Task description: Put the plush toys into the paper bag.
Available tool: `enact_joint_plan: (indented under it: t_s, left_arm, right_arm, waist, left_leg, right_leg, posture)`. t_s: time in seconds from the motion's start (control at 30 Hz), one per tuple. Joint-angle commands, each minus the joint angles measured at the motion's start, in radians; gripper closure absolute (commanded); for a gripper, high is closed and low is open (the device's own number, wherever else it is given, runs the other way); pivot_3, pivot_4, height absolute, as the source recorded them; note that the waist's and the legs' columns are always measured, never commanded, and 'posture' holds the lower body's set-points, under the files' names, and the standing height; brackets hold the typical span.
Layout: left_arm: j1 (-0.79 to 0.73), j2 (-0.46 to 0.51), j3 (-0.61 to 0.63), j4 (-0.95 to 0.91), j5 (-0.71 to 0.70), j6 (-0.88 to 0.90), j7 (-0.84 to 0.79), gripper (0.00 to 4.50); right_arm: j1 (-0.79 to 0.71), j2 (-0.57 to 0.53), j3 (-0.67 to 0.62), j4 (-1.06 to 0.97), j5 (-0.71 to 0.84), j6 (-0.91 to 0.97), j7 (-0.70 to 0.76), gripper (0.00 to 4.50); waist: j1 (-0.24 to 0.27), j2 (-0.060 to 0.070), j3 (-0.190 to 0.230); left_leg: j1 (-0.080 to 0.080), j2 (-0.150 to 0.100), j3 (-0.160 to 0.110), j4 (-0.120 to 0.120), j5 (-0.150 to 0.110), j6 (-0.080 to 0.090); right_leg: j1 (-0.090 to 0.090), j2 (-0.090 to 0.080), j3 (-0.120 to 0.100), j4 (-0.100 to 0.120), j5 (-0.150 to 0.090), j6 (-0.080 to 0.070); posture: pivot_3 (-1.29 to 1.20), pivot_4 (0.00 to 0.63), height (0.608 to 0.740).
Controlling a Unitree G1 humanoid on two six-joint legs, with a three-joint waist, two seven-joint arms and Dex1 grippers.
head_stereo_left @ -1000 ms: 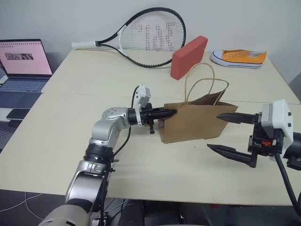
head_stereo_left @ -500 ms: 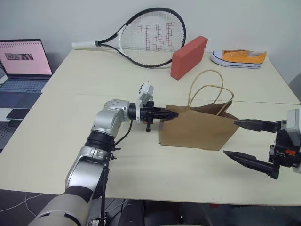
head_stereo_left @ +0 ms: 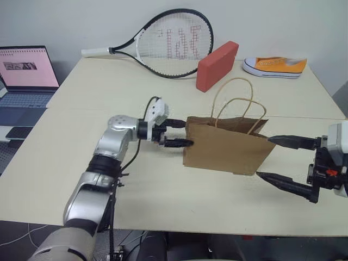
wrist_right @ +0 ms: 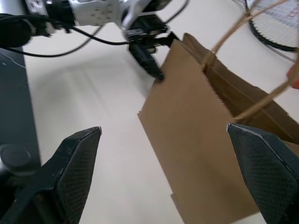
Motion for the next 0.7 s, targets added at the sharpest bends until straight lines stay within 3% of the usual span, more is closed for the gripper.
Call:
enact_joint_plan:
  t_s: [0.03, 0.13, 0.3, 0.4, 0.7]
  left_arm:
    - [0.083, 0.094, 0.052, -0.179, 0.009, 0.006, 0.049, 0.02]
    - [0.144, 0.154, 0.089, -0.293, -0.016, 0.05, 0.085, 0.02]
    - [0.283, 0.337, 0.168, -0.502, -0.017, 0.136, 0.122, 0.02]
    - [0.362, 0.425, 0.276, -0.593, -0.057, 0.217, 0.157, 0.02]
    - [0.48, 0.516, 0.419, -0.669, -0.147, 0.327, 0.19, 0.02]
  right_arm:
    - [-0.008, -0.037, -0.016, 0.066, -0.071, -0.043, 0.064, 0.0]
    - [-0.021, -0.06, -0.012, 0.131, -0.123, -0.074, 0.118, 0.0]
    - [-0.005, -0.141, -0.038, 0.319, -0.267, -0.156, 0.299, 0.0]
    - [-0.016, -0.19, -0.054, 0.455, -0.333, -0.202, 0.401, 0.0]
    - [-0.111, -0.255, 0.043, 0.666, -0.428, -0.294, 0.526, 0.0]
  waist:
    - [-0.001, 0.0, 0.0]
    - [0.002, 0.0, 0.0]
    - [0.003, 0.0, 0.0]
    - [0.003, 0.0, 0.0]
    - [-0.001, 0.0, 0.0]
  left_leg:
    - [0.0, 0.0, 0.0, 0.0, 0.0, 0.0]
    - [0.0, 0.0, 0.0, 0.0, 0.0, 0.0]
    - [0.0, 0.0, 0.001, -0.001, 0.0, 0.0]
    - [0.0, 0.0, 0.001, -0.001, 0.0, 0.0]
    - [0.002, 0.001, 0.003, -0.003, 0.0, 0.0]
  right_leg:
    - [0.0, 0.0, 0.0, 0.0, 0.0, 0.0]
    - [0.0, 0.0, 0.0, 0.0, 0.0, 0.0]
    - [0.0, 0.0, 0.0, -0.001, -0.003, -0.006]
    - [-0.001, -0.001, 0.0, -0.001, -0.004, -0.007]
    - [-0.001, 0.0, 0.0, 0.0, -0.006, -0.01]
  posture:
    - [0.0, 0.15, 0.74]
    - [0.0, 0.15, 0.74]
    - [0.0, 0.15, 0.74]
    - [0.0, 0.15, 0.74]
    - [0.0, 0.15, 0.74]
